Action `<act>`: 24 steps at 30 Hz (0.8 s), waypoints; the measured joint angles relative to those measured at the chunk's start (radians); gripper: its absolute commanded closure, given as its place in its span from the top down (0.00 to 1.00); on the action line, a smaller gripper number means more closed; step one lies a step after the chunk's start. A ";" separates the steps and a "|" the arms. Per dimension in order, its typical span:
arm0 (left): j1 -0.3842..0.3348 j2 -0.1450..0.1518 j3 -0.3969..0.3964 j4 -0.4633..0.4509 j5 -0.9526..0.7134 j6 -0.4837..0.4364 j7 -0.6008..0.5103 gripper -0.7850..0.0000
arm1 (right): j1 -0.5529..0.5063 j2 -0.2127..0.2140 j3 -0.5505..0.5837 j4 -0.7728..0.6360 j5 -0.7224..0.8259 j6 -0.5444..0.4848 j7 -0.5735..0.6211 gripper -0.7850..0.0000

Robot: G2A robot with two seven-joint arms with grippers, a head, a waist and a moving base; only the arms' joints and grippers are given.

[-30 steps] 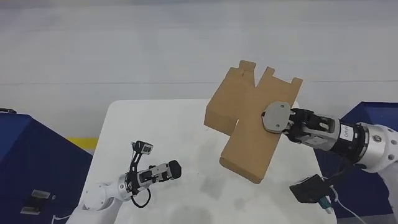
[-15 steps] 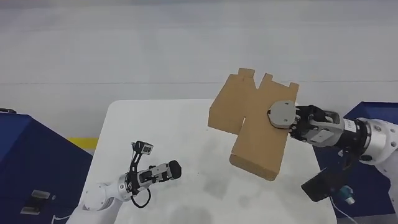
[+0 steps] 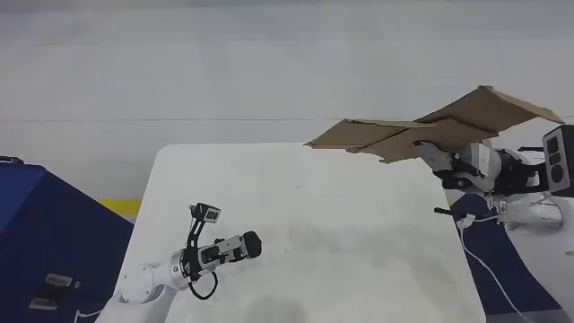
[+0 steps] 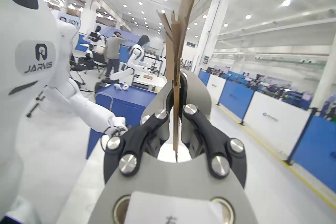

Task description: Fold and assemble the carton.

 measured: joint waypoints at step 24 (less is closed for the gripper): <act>0.000 0.000 0.000 0.000 0.000 0.000 0.000 1.00 | 0.053 0.046 -0.149 0.027 1.336 0.680 1.150 0.00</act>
